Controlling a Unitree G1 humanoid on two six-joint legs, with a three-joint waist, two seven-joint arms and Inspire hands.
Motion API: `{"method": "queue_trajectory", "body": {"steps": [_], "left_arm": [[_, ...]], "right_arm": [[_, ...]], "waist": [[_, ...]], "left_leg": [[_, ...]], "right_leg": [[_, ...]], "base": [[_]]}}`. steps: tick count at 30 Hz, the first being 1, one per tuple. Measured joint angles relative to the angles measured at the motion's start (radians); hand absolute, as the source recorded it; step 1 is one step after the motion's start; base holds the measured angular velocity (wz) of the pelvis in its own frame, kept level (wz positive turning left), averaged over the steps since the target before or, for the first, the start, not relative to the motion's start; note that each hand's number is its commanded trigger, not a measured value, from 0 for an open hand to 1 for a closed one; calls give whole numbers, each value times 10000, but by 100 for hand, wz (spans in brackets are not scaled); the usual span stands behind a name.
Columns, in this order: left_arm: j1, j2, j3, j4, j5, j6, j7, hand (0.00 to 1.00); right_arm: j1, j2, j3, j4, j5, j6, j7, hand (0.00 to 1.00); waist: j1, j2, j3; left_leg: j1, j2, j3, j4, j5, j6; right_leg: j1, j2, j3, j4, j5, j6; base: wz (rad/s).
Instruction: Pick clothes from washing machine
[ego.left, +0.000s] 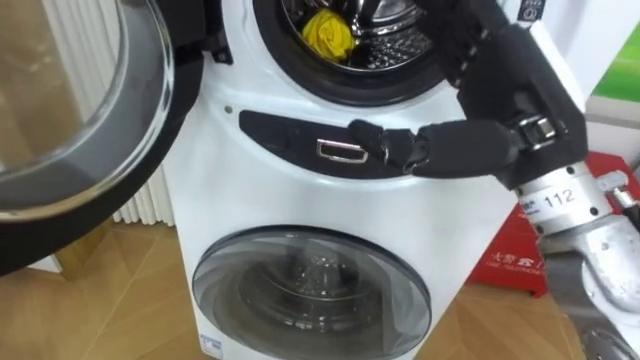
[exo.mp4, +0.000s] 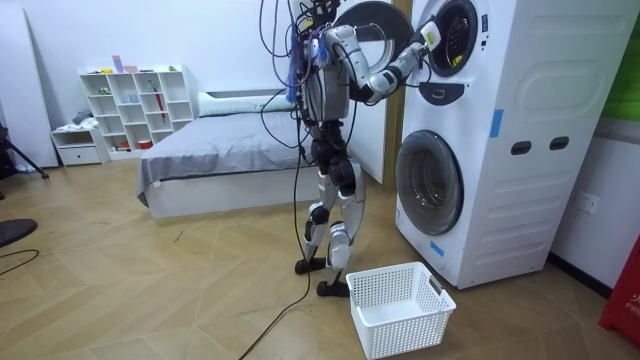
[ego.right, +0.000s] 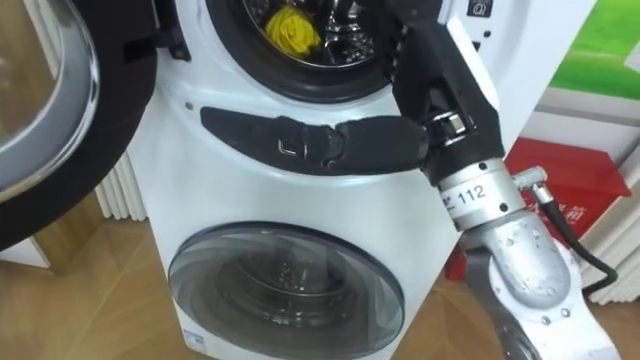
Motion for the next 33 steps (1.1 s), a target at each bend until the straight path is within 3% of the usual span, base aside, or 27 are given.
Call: {"method": "queue_trajectory", "body": {"steps": [2, 5, 7, 8, 9, 11, 12, 13, 14, 16, 18, 19, 20, 22, 23, 25, 27, 28, 30, 31, 33], "left_arm": [[108, 69, 3, 19, -9, 139, -1, 0], [378, 96, -10, -64, -4, 255, -56, 0], [430, 94, -11, -67, 8, 391, -159, 0], [455, 99, -5, -69, 8, 425, -226, 0], [488, 104, 8, -87, 10, 426, -226, 0], [836, 252, 16, -334, 20, 415, -202, 0], [896, 273, 18, -326, 29, 401, -193, 0], [941, 262, 25, -325, 38, 347, -207, 0], [988, 239, 34, -327, 90, 270, -250, 0], [1024, 224, 81, -309, 188, 251, -321, 0], [1032, 225, 203, -313, 171, 257, -387, 0], [1034, 226, 220, -334, 160, 258, -431, 0], [942, 222, 216, -343, 167, 265, -515, 0], [793, 195, 171, -336, 175, 307, -547, 0], [657, 184, 149, -334, 175, 347, -551, 0], [375, 190, 94, -340, 168, 347, -551, 0], [110, 269, 87, -360, 158, 343, -513, 0], [-98, 271, 60, -402, 160, 342, -485, 0], [-312, 268, -54, -585, 157, 338, -475, 0], [-448, 274, -56, -752, 164, 340, -454, 0], [-517, 306, -70, -942, 171, 231, -408, 0]], "right_arm": [[1, 331, 14, 541, -387, 112, 9, 0], [-1, 445, 12, 770, -670, 110, -25, 0], [-3, 440, 4, 993, -748, 122, -167, 0], [-2, 446, 7, 1041, -780, 277, -302, 0], [-4, 448, 7, 1047, -834, 337, -341, 0], [-12, 450, 9, 1086, -832, 443, -410, 0], [-26, 432, 1, 1085, -802, 443, -453, 0], [-88, 375, -44, 1080, -788, 442, -587, 0], [-119, 384, -45, 1041, -771, 335, -675, 0], [-121, 385, 66, 655, -757, 65, -616, 0], [-164, 379, 378, 446, -700, -197, -618, 0], [-149, 367, 449, 414, -706, -235, -617, 0], [3, 347, 509, 161, -699, -243, -605, 0], [104, 343, 539, -37, -700, -369, -470, 0], [192, 320, 552, -107, -734, -406, -401, 0], [284, 298, 551, 18, -743, -543, -425, 0], [293, 293, 592, 383, -777, -679, -436, 0], [291, 288, 579, 675, -797, -810, -489, 0], [282, 303, 571, 983, -1078, -802, -622, 0], [266, 332, 490, 1108, -1174, -762, -651, 0], [188, 370, 423, 1224, -1179, -575, -545, 0]], "waist": [[99, 18, 31], [121, 139, 69], [164, 140, 76], [400, 154, 93], [522, 163, 94], [678, -16, -1], [659, -60, -29], [507, -157, -33], [461, -266, -49], [394, -251, -41], [348, -62, 97], [323, -13, 104], [188, 111, 4], [-72, 92, -7], [-209, 115, -29], [-242, 206, -20], [-374, 237, 24], [-466, 219, 36], [-459, 292, 21], [-463, 333, 37], [-483, 443, 47]], "left_leg": [[-613, 224, -55, 1636, -396, -65], [-1804, 334, -559, 3681, -524, -37], [-2783, 152, -545, 3605, -544, -24], [-3259, -19, -524, 2922, -443, 4], [-3434, -93, -508, 2401, -252, -24], [-3786, -357, -598, 612, 1445, 132], [-3771, -409, -618, 333, 1843, 128], [-3719, -533, -567, 70, 2377, 307], [-3611, -681, -389, -120, 2496, 572], [-3466, -783, -169, 130, 2342, 811], [-3496, -841, -38, 1065, 1692, 869], [-3507, -879, -34, 1157, 1555, 857], [-3372, -1039, -53, 1118, 1111, 963], [-3250, -1357, -18, 1176, 966, 1130], [-3146, -1503, 106, 1230, 827, 1264], [-2940, -1571, 221, 1326, 603, 1464], [-2642, -1688, 322, 1312, 487, 1567], [-2445, -1743, 358, 1290, 414, 1663], [-2265, -1830, 189, 1270, 305, 1819], [-2208, -1898, -168, 1214, 268, 1892], [-2180, -1866, -732, 962, 425, 1963]], "right_leg": [[16, 59, 30, 479, -394, -80], [148, 198, 31, 631, -663, -283], [255, 181, 56, 623, -814, -197], [355, 147, 152, 630, -917, -116], [360, 143, 219, 623, -957, -95], [601, 18, 315, 586, -1178, -16], [688, -10, 329, 571, -1219, -24], [732, -42, 461, 561, -1274, 112], [756, -217, 544, 506, -1338, 216], [1014, -356, 628, 136, -1238, 355], [1589, -511, 798, -87, -1215, 479], [1678, -569, 807, -79, -1272, 572], [1753, -689, 782, -26, -1478, 705], [1708, -1051, 768, 470, -1859, 918], [1650, -1273, 787, 888, -2028, 1134], [1222, -1571, 767, 2292, -2112, 1265], [773, -1919, 719, 3666, -1982, 1493], [526, -2059, 764, 4258, -1780, 1738], [221, -2081, 731, 4918, -1369, 1709], [-3, -2018, 747, 5139, -1169, 1662], [-459, -1630, 764, 4833, -1404, 1480]], "base": [[0], [12], [8], [-23], [-40], [-31], [6], [12], [6], [-16], [-15], [-6], [0], [7], [0], [-16], [-15], [-12], [-25], [-38], [-33]]}}
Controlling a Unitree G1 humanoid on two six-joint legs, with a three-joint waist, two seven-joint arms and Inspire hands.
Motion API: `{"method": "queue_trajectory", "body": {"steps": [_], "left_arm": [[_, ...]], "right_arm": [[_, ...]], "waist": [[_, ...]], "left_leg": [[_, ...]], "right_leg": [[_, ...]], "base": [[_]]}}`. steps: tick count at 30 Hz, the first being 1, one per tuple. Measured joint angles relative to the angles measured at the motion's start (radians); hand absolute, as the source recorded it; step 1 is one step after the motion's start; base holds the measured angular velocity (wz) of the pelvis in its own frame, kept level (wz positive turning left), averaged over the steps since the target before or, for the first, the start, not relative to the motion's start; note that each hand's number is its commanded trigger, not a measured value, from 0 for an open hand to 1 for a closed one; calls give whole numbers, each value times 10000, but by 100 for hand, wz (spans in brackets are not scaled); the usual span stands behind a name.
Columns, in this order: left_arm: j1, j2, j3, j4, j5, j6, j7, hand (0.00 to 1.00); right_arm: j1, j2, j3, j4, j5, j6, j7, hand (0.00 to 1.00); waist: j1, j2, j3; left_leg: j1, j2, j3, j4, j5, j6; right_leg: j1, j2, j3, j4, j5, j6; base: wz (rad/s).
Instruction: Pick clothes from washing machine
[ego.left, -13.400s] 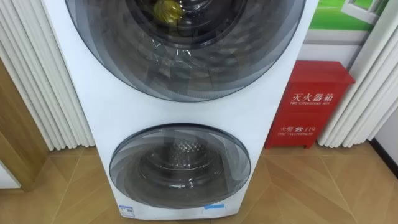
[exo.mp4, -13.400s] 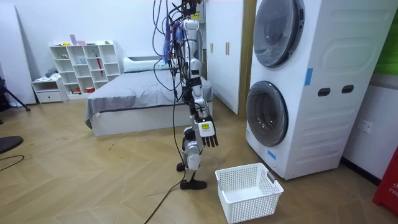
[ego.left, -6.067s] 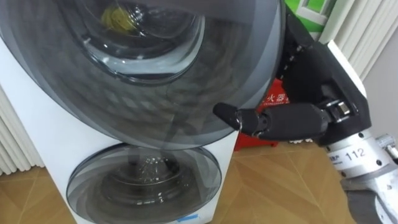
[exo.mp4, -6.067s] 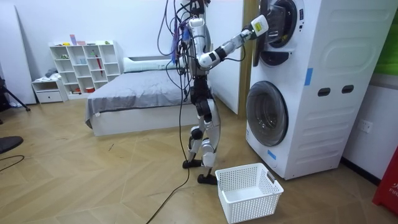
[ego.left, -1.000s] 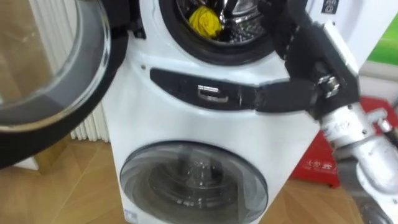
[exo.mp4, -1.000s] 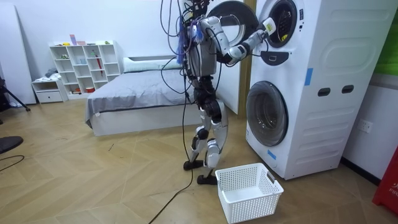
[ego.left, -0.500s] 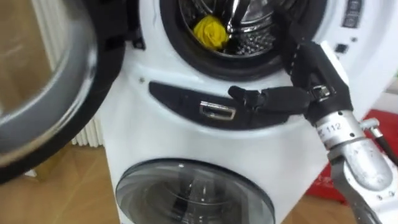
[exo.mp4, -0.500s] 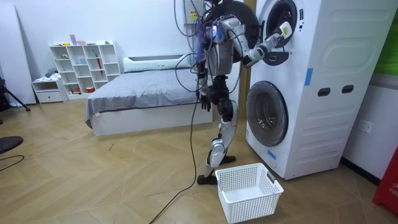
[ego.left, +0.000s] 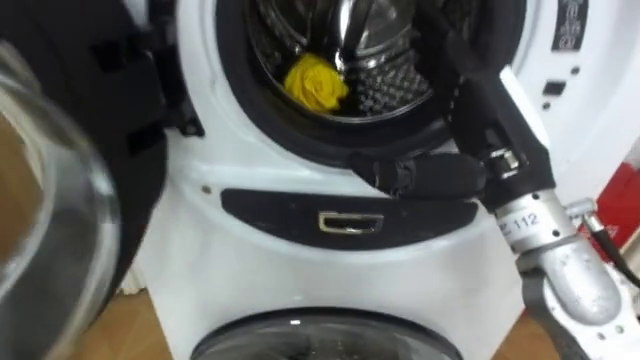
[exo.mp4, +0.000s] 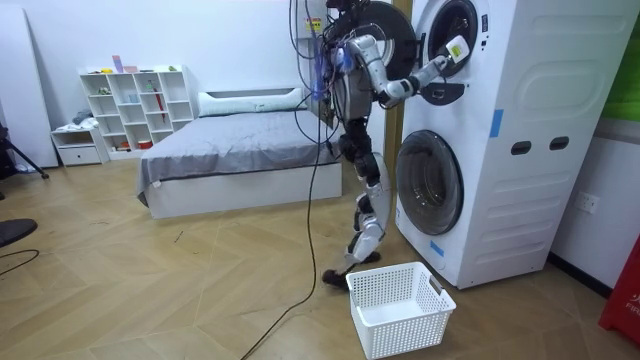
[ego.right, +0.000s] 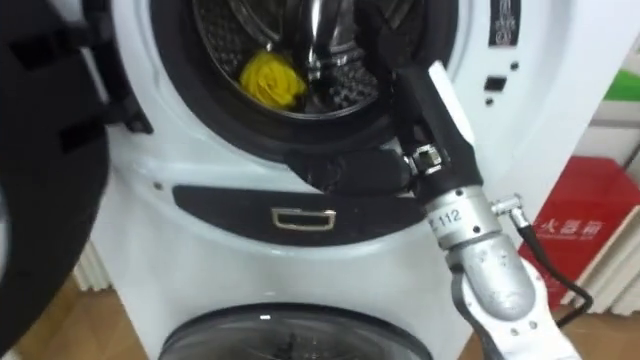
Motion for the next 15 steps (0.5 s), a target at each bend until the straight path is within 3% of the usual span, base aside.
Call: {"method": "queue_trajectory", "body": {"steps": [2, 4, 5, 8, 12, 15], "left_arm": [[29, -11, 50, 7, 4, -28, -22, 0], [106, -57, 19, 8, 12, 12, -81, 0], [232, -90, -29, 12, 22, 89, -103, 0], [643, -143, -52, 39, 151, 115, -102, 0], [1212, 11, -15, 200, 261, 367, -63, 0], [1282, -49, -20, 195, 271, 524, -72, 0]], "right_arm": [[0, 3, -43, 31, -156, 364, 138, 0], [3, 8, -112, 22, -177, 435, 101, 0], [3, 0, -116, 26, -177, 445, 123, 0], [1, -4, -120, -31, -146, 621, 94, 0], [0, 33, -66, -175, -281, 791, 144, 0], [-28, 94, -66, -386, -249, 964, 136, 0]], "waist": [[-299, 52, -17], [-451, 36, -26], [-566, 35, -27], [-536, -50, -52], [-311, -217, -42], [-134, -251, -64]], "left_leg": [[169, -12, -823, -428, 294, -26], [163, -92, -1257, -568, 455, -62], [190, -246, -1561, -586, 489, -82], [325, -510, -1773, -606, 521, -66], [394, -532, -1797, -714, 601, -193], [228, -487, -1860, -700, 626, -233]], "right_leg": [[-158, 774, 95, -1695, -82, -178], [-233, 1110, 191, -2968, 78, -268], [-279, 1240, 374, -3483, 338, -349], [-233, 1262, 710, -4076, 958, -526], [-236, 1260, 726, -4233, 1516, -625], [-404, 1275, 593, -4241, 1617, -705]], "base": [[7], [28], [23], [13], [2], [-3]]}}
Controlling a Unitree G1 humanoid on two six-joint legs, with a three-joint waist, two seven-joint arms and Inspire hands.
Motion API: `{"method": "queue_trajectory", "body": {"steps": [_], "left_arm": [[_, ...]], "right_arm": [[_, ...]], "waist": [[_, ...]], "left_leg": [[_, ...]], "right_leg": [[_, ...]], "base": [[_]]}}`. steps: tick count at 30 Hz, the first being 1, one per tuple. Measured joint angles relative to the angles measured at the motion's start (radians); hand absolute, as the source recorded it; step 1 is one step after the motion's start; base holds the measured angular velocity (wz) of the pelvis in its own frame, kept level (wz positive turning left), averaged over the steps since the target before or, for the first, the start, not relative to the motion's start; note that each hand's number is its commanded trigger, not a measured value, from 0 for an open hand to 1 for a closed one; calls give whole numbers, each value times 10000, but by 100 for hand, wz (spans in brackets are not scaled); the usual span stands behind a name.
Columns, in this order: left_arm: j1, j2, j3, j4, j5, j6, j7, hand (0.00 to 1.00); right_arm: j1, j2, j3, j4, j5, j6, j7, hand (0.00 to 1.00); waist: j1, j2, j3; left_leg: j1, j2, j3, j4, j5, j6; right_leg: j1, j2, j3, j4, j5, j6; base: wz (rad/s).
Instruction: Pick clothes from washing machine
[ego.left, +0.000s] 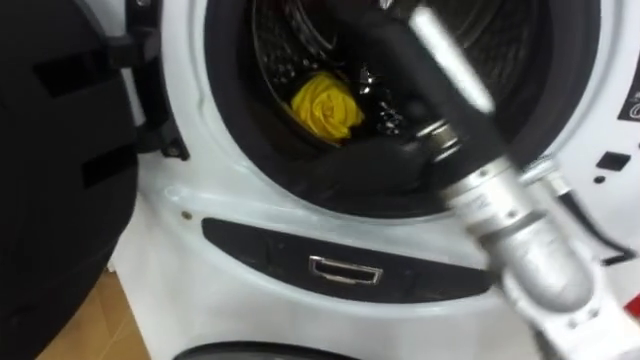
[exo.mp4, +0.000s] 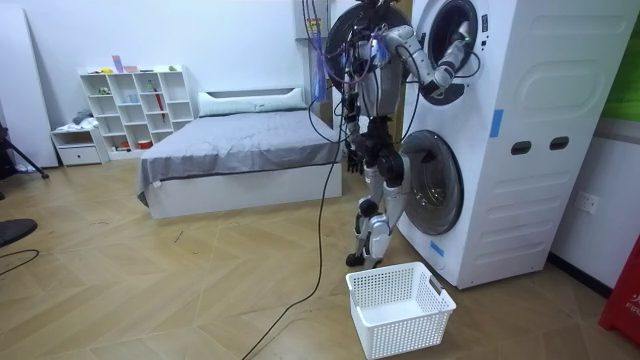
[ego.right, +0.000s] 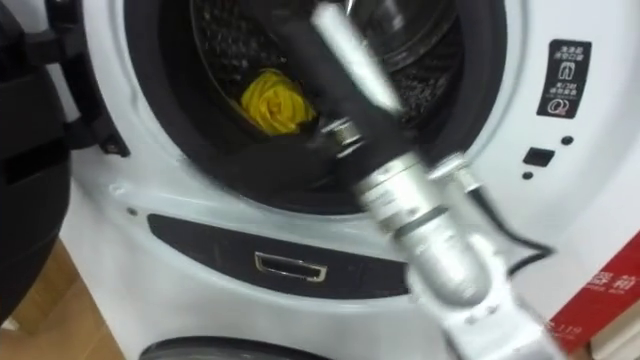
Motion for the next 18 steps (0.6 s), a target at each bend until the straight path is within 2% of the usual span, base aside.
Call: {"method": "queue_trajectory", "body": {"steps": [3, 8, 13, 15, 18], "left_arm": [[238, -3, 169, -20, 2, 2, 11, 0], [381, -48, 343, -38, 5, 18, 16, 0], [411, -29, 351, -67, 25, 38, 16, 0], [455, -22, 369, -112, 59, 76, 16, 0], [559, -22, 597, -337, 131, 96, 15, 0]], "right_arm": [[-35, -154, -88, 349, 204, -23, -8, 0], [-35, -285, -267, 523, 1017, -95, 37, 0], [-33, -523, -575, 835, 1468, 25, -18, 0], [-30, -527, -711, 929, 1359, 68, -139, 0], [-31, -561, -830, 1073, 905, 241, -264, 0]], "waist": [[18, -25, -3], [-451, -55, 12], [-551, -31, 18], [-553, -9, 7], [-609, 50, -42]], "left_leg": [[88, -89, -110, 35, -64, 107], [-40, -244, -380, 387, -182, 272], [-197, -341, -460, 671, -264, 421], [-228, -363, -474, 751, -297, 475], [-266, -388, -508, 812, -273, 553]], "right_leg": [[145, -70, -117, -1, -26, 83], [238, -158, -308, 9, -52, 255], [203, -153, -292, 23, 38, 415], [186, -152, -165, 54, 78, 476], [78, -148, 331, 222, 145, 582]], "base": [[12], [15], [3], [0], [3]]}}
